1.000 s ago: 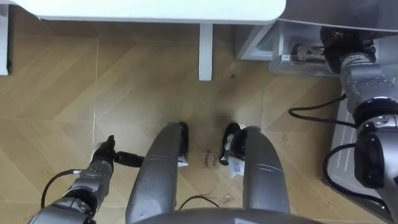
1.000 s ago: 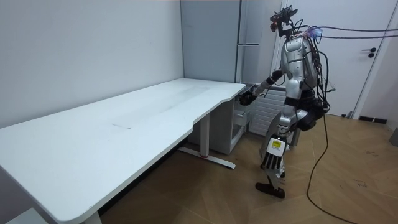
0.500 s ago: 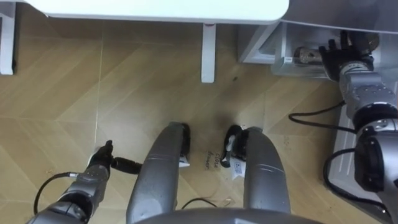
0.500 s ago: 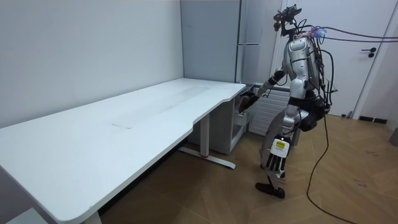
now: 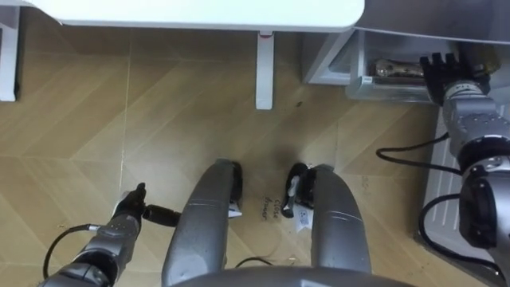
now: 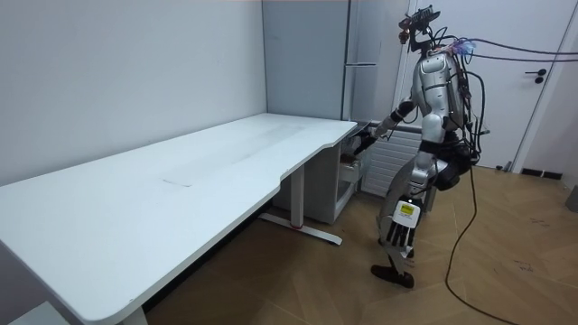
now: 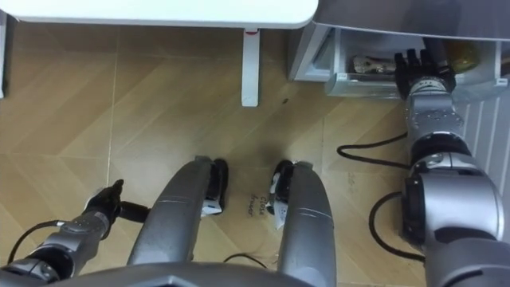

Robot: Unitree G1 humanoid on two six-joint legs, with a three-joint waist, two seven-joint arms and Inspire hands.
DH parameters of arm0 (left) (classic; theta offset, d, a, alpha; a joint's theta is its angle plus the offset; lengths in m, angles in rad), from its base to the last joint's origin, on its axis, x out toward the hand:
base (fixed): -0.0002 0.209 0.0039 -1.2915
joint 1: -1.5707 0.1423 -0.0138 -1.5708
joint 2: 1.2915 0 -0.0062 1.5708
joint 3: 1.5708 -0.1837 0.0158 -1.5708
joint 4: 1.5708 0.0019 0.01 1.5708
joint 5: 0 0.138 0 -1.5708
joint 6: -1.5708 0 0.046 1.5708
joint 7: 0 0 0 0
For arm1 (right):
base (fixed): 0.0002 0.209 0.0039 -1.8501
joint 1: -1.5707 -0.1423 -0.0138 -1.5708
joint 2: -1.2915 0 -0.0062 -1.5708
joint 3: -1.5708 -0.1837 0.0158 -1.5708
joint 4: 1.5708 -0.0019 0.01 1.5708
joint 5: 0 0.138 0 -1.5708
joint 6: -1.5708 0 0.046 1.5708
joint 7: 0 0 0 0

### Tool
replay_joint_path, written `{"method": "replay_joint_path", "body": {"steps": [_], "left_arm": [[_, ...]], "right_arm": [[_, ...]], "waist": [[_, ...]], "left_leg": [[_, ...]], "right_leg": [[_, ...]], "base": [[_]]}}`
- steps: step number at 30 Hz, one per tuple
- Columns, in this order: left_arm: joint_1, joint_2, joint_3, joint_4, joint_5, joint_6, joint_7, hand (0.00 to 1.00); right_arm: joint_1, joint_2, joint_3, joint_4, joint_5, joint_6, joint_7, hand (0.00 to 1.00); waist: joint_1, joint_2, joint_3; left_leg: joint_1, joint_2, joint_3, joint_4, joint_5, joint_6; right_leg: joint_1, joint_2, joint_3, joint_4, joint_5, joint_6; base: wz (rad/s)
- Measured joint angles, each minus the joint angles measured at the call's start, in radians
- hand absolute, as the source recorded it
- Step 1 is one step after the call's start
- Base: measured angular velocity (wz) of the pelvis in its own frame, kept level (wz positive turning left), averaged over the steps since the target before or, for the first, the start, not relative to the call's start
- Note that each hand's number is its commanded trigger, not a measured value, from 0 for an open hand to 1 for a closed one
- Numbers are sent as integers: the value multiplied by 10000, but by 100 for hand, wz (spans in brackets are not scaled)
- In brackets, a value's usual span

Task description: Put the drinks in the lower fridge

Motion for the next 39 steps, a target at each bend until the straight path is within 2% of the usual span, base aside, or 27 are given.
{"method": "replay_joint_path", "body": {"steps": [7, 12, 16, 23, 24, 27, 35, 39], "left_arm": [[22, -2, -9, 13, 4, -5, -4, 0], [10, -30, -13, 19, -13, -9, -3, 0], [6, -18, 38, 4, -24, -6, -19, 0], [53, 47, 222, 29, -256, -118, -119, 0], [55, 58, 225, 34, -418, -156, -125, 0], [57, 53, 333, 66, -511, -280, -243, 0], [297, 284, 784, 86, -591, -406, -517, 0], [413, 312, 1021, 242, -592, -470, -704, 0]], "right_arm": [[55, 3, 8, 83, 1, 9, 2, 0], [218, 28, 24, 350, 93, 40, 172, 0], [363, 24, -4, 534, 99, 45, 352, 0], [1101, 11, -423, 619, 266, 90, 885, 0], [1188, -17, -439, 697, 265, 90, 892, 0], [1362, -92, -482, 878, 266, 161, 892, 0], [2375, -221, -497, 909, 228, 179, 1065, 0], [2876, -218, -485, 874, 77, 183, 1328, 0]], "waist": [[-18, 1, 0], [163, 5, -3], [151, -12, -15], [-114, -36, -60], [-138, -57, -100], [-250, -70, -151], [-434, -94, -290], [-597, -83, -290]], "left_leg": [[189, 25, -3, -141, 1, -1], [570, 176, -2, -592, 74, 4], [813, 152, 32, -951, 130, 79], [1356, 130, 95, -1831, 305, 211], [1454, 122, 138, -1975, 322, 241], [1766, 120, 318, -2305, 362, 301], [2518, 137, 509, -2802, 371, 324], [2862, 145, 572, -2959, 372, 324]], "right_leg": [[209, 28, -24, -171, 21, 6], [670, 205, -140, -899, 335, 2], [927, 200, -155, -1276, 410, 85], [1548, 250, -228, -2284, 674, 289], [1599, 252, -158, -2366, 704, 334], [1794, 258, 16, -2595, 768, 421], [2491, 382, 117, -3140, 890, 475], [2794, 413, 179, -3338, 900, 493]], "base": [[0], [-10], [0], [-1], [-9], [-14], [-7], [-5]]}}
